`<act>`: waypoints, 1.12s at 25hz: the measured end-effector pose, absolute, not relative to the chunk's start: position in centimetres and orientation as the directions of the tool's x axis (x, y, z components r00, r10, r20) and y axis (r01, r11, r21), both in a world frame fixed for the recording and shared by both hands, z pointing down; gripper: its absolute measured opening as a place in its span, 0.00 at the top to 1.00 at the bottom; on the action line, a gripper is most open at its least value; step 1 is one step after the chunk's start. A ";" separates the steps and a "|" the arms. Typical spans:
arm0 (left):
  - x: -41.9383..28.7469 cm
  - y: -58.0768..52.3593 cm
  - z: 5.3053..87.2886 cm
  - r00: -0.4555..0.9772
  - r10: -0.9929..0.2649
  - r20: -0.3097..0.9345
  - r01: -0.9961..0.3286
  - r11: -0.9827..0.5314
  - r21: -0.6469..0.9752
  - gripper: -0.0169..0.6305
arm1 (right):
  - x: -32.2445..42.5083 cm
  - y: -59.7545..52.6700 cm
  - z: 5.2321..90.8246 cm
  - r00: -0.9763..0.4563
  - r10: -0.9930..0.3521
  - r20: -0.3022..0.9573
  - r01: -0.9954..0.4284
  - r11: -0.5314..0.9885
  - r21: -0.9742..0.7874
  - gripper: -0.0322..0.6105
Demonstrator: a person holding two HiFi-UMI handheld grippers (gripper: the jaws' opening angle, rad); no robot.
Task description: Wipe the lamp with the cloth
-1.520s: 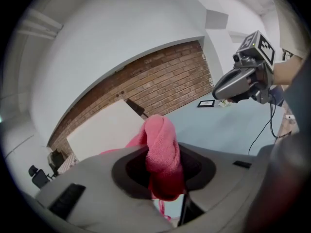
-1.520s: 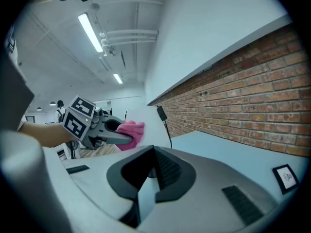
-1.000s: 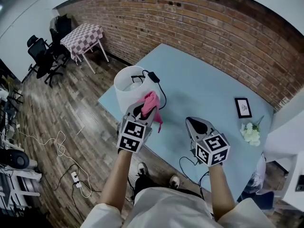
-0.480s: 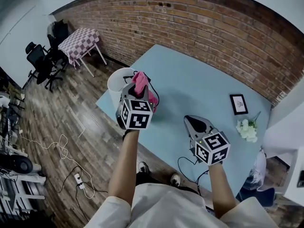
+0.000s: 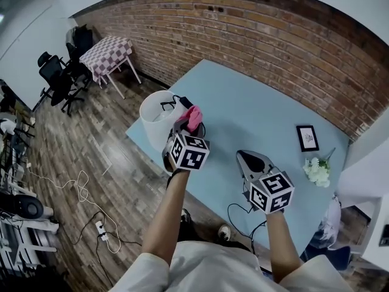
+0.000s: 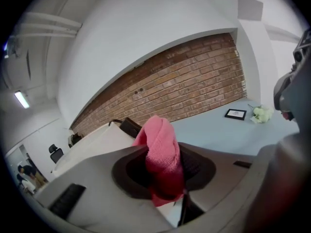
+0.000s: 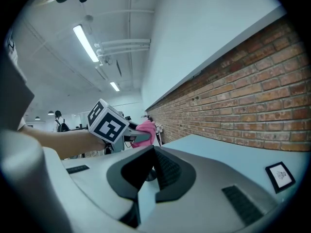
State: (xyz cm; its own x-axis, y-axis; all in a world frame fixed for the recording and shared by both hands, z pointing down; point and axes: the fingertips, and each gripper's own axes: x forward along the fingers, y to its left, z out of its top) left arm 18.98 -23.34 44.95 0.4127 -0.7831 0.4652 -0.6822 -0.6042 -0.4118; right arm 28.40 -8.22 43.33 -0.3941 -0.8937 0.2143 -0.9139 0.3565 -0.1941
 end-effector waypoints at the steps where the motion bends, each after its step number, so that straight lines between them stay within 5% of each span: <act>1: 19.2 -23.1 45.8 0.419 -0.767 0.486 -0.673 -0.622 -0.401 0.75 | 28.4 -8.1 43.4 -0.393 -0.894 0.216 -0.914 0.354 -0.196 0.92; 10: 18.9 -18.4 50.5 0.552 -0.622 0.556 -0.583 -0.764 -0.276 0.75 | 27.8 -6.5 43.8 -0.352 -0.902 0.249 -0.931 0.312 -0.187 0.92; 21: 6.6 -11.6 41.7 0.703 -0.657 0.271 -0.666 -0.742 -0.072 0.75 | 20.3 -4.9 38.2 -0.324 -0.924 0.202 -0.946 0.310 -0.094 0.92; 28: -3.2 -7.3 36.5 0.653 -0.740 0.161 -0.724 -0.673 -0.152 0.75 | 13.5 -2.0 34.0 -0.325 -0.931 0.162 -0.945 0.325 -0.032 0.93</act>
